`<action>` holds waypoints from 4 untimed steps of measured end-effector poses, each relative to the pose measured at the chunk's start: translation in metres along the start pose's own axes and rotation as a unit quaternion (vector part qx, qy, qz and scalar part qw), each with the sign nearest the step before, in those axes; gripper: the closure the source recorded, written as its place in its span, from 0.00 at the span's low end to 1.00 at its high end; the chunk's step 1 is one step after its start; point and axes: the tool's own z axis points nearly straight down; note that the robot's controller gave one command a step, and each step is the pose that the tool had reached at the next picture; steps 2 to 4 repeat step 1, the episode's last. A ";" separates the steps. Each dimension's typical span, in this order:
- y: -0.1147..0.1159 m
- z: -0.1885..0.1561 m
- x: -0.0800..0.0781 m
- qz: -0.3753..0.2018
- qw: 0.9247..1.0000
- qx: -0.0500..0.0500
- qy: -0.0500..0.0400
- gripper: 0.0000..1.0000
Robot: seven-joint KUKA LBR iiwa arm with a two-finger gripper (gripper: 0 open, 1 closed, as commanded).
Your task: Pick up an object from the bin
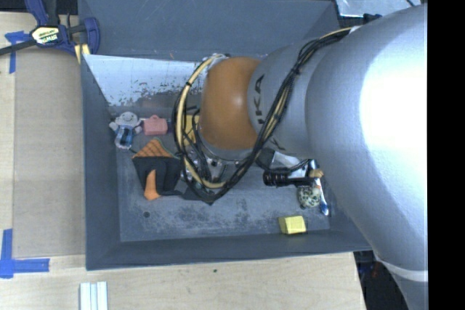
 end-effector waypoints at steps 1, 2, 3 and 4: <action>-0.002 -0.017 0.002 0.000 1.000 0.005 0.005 1.00; -0.002 -0.017 0.002 0.000 1.000 0.005 0.005 1.00; -0.002 -0.017 0.002 0.000 1.000 0.005 0.005 1.00; -0.002 -0.017 0.002 0.000 1.000 0.005 0.005 1.00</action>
Offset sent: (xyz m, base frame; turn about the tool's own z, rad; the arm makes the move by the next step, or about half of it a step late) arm -0.0018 -0.0005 0.0535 -0.0003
